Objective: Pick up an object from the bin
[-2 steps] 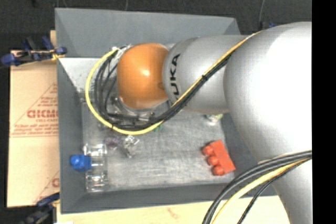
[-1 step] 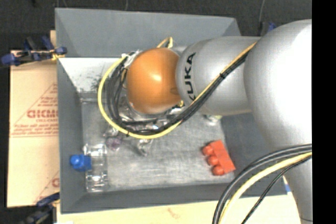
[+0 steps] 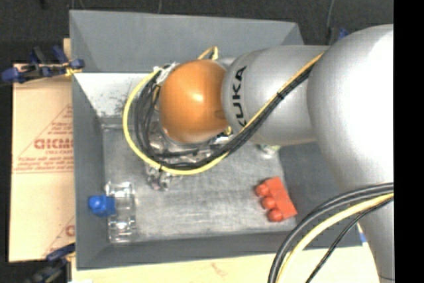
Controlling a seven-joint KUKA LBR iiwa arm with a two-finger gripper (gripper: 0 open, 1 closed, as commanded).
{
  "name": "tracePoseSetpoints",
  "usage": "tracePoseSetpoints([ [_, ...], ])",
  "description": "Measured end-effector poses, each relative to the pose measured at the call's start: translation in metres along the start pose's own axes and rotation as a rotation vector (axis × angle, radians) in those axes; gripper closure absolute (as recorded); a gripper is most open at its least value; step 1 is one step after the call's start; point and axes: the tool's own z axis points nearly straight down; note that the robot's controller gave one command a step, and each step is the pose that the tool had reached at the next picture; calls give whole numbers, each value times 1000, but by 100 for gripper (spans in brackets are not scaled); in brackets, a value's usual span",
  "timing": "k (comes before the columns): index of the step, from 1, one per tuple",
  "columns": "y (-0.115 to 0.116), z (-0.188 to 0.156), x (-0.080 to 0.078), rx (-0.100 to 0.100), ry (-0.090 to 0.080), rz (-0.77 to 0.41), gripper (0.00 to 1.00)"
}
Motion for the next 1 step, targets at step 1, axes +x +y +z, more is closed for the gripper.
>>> tracePoseSetpoints([
  [1,2,-43,-2,-3,7,15,100],
])
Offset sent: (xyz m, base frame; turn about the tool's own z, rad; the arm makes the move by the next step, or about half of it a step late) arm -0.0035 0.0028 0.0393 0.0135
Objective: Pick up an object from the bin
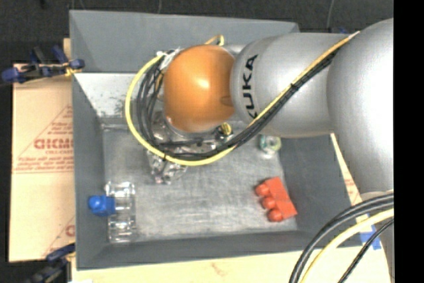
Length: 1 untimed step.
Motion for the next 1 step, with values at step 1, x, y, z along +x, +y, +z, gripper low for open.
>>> tracePoseSetpoints([
  [1,-64,-159,-26,6,-4,93,100],
])
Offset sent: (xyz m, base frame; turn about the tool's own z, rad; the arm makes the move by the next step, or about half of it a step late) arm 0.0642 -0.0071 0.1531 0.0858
